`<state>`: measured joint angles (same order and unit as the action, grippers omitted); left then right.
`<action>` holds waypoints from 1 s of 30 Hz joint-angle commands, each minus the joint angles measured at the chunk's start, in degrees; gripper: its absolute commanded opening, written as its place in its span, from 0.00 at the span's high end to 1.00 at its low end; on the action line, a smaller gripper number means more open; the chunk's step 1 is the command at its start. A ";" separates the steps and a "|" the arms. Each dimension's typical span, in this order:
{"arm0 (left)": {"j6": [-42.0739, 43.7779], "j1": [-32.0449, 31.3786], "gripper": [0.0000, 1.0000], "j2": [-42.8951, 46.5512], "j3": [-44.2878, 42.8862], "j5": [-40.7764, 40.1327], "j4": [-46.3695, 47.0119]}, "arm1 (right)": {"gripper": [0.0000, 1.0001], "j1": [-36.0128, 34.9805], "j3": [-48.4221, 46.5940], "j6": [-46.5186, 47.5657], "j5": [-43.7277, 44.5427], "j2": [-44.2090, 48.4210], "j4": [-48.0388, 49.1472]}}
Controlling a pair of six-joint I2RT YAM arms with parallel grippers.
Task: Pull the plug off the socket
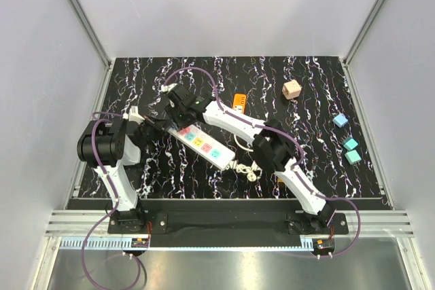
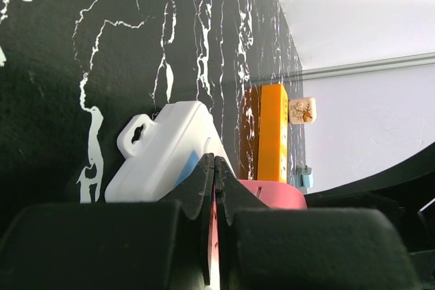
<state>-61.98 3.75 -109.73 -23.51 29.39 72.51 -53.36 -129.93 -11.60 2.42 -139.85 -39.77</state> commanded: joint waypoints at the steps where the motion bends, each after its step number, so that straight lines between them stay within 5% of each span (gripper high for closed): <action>1: 1.15 -0.23 0.99 -0.31 -0.93 0.67 0.71 | 0.51 -0.51 -3.93 0.08 1.54 -0.86 -1.01; 10: 2.21 -0.67 1.00 0.40 -1.45 0.14 -1.84 | 0.52 -0.51 -6.13 -0.36 1.98 -2.09 -2.77; 30: 6.42 -1.81 1.00 3.73 -2.77 -2.40 -10.98 | 0.84 -0.86 -8.41 -0.80 2.86 -2.44 -3.91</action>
<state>-59.53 2.63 -108.05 -25.30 28.71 65.78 -53.36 -135.11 -11.57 4.56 -142.39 -43.38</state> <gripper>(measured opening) 0.009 0.317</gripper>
